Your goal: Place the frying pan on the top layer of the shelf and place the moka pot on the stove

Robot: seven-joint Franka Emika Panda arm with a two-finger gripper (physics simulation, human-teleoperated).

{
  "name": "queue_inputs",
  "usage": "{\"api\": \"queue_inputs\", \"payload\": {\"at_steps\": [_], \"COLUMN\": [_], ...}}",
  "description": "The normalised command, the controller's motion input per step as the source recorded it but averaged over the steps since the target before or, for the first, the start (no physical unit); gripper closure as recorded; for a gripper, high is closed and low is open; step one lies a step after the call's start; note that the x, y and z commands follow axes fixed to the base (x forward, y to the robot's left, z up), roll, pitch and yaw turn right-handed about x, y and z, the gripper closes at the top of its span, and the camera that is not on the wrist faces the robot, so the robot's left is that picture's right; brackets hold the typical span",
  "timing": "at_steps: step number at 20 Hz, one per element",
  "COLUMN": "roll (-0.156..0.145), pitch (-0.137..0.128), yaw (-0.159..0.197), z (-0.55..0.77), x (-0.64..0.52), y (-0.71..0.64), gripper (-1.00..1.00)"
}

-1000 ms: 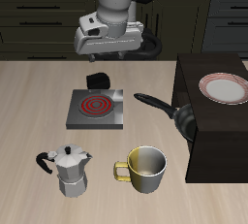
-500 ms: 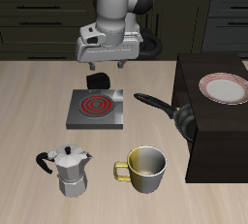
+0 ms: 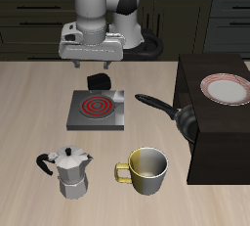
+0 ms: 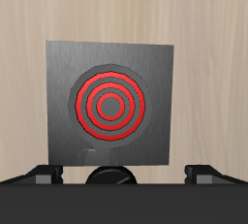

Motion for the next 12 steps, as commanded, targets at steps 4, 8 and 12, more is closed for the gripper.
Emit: {"api": "queue_inputs", "payload": {"at_steps": [4, 8, 12], "roll": [0.002, -0.045, -0.063], "pitch": [0.049, 0.0, -0.032], "yaw": [-0.077, 0.062, 0.09], "z": [-0.01, 0.09, 0.34], "x": [0.06, 0.0, 0.08], "y": [-0.36, -0.11, -0.17], "gripper": [-1.0, -1.0, -1.0]}}
